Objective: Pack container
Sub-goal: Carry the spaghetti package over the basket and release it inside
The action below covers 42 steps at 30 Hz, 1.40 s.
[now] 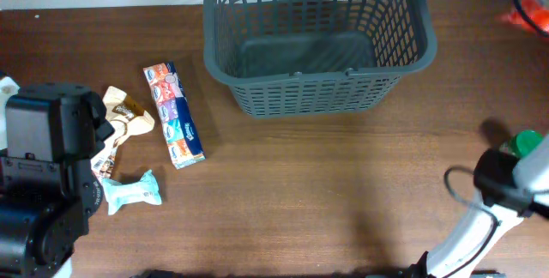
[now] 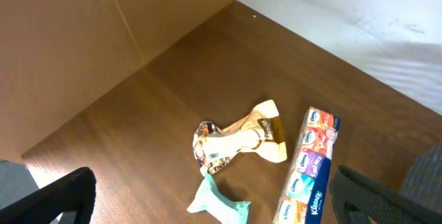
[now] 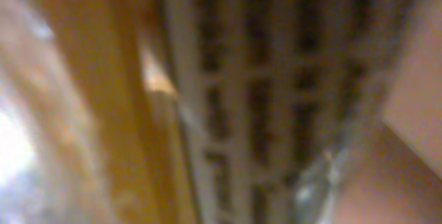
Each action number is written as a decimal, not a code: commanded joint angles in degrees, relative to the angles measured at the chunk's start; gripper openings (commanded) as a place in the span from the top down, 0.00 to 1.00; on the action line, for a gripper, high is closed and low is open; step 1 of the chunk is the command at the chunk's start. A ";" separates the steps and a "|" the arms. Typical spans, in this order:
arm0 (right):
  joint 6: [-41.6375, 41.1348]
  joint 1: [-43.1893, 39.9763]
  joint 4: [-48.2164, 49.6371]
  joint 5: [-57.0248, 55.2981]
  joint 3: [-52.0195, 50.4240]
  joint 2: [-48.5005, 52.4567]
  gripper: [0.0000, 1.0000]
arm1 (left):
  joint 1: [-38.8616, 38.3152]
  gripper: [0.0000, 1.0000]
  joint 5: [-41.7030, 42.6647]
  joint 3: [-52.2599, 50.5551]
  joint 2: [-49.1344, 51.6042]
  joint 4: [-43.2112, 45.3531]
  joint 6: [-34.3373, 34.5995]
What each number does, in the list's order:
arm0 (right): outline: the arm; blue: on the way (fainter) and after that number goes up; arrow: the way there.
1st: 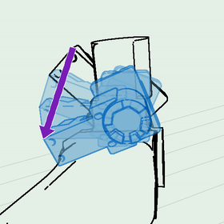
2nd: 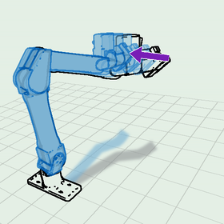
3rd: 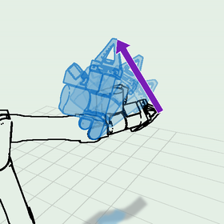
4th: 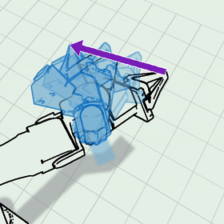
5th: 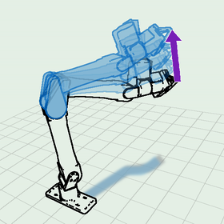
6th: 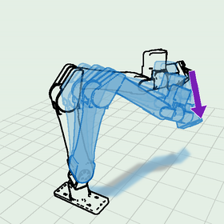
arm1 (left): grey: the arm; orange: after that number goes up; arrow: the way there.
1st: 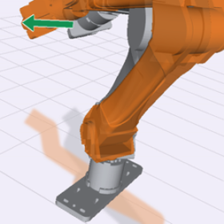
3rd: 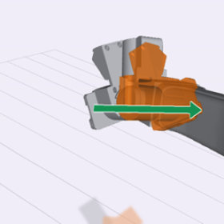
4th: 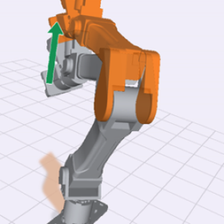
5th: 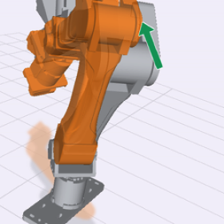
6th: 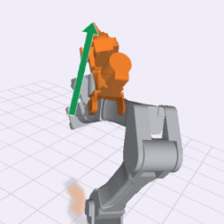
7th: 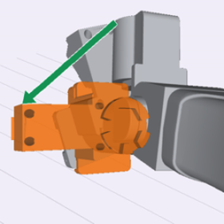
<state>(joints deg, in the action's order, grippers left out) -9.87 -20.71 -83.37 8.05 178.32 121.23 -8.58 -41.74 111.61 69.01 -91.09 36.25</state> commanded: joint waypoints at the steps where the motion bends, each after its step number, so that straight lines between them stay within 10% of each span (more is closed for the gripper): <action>1: -1.88 7.91 2.93 12.15 1.38 -3.89 0.96 | 0.28 0.00 0.50 0.20 0.02 -0.11 0.15; 14: 0.17 35.67 7.39 -6.99 -2.84 1.70 0.96 | 0.28 0.00 0.50 0.20 0.02 -0.09 0.15; 42: -0.09 36.33 10.14 -14.40 -30.01 7.54 0.96 | 0.28 0.00 0.50 0.20 0.02 -0.09 0.17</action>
<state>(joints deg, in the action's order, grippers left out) -10.26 15.90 -74.74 -4.75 148.66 130.87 -8.58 -41.74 111.61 69.01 -91.09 36.25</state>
